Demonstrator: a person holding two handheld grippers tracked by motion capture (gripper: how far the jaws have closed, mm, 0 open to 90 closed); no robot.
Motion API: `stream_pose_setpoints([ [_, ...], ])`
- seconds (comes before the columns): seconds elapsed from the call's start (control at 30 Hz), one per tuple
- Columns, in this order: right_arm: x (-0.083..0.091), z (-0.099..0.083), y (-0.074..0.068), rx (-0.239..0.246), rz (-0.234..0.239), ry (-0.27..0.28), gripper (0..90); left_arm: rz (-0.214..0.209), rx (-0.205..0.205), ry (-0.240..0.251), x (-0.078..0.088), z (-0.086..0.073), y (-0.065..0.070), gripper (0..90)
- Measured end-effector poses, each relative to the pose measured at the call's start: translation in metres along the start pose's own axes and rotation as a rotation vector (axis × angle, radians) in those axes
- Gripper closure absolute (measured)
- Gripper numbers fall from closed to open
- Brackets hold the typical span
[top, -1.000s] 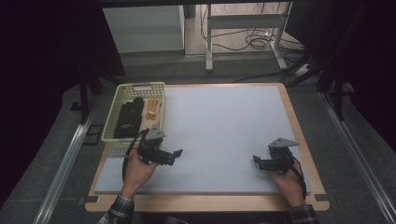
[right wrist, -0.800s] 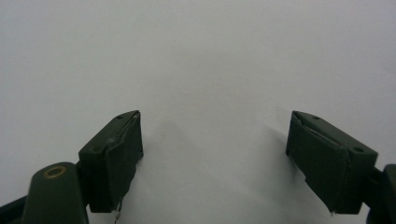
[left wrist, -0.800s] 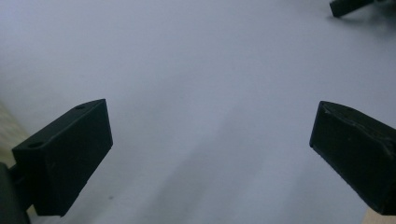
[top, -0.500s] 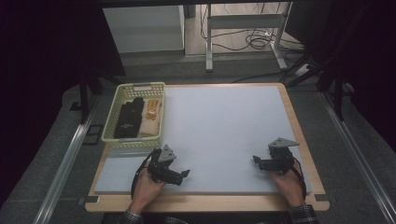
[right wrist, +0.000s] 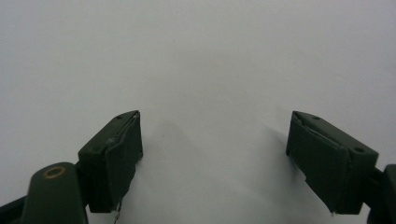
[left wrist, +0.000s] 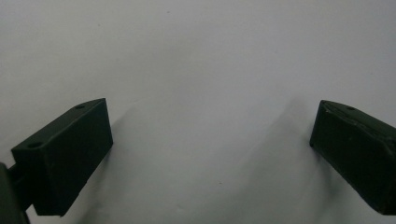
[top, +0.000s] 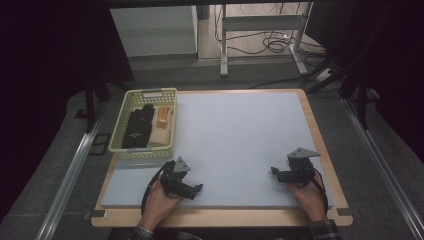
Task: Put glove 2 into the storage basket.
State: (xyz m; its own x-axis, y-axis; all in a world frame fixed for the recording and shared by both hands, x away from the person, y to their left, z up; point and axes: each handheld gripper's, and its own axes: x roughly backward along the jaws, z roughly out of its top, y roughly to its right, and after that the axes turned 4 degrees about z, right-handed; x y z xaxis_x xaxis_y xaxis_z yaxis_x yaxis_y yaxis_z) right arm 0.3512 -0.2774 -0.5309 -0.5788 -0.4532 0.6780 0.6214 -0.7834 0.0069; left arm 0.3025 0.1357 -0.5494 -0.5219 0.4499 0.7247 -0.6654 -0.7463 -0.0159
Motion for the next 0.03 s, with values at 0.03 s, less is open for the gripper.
stream_pose_setpoints([
  [0.03, -0.0001, 0.0000, -0.0003, 0.001, -0.002, -0.001, 17.8, 0.003, -0.001, -0.001, 0.0001, 0.0001, 0.0004, 0.0],
])
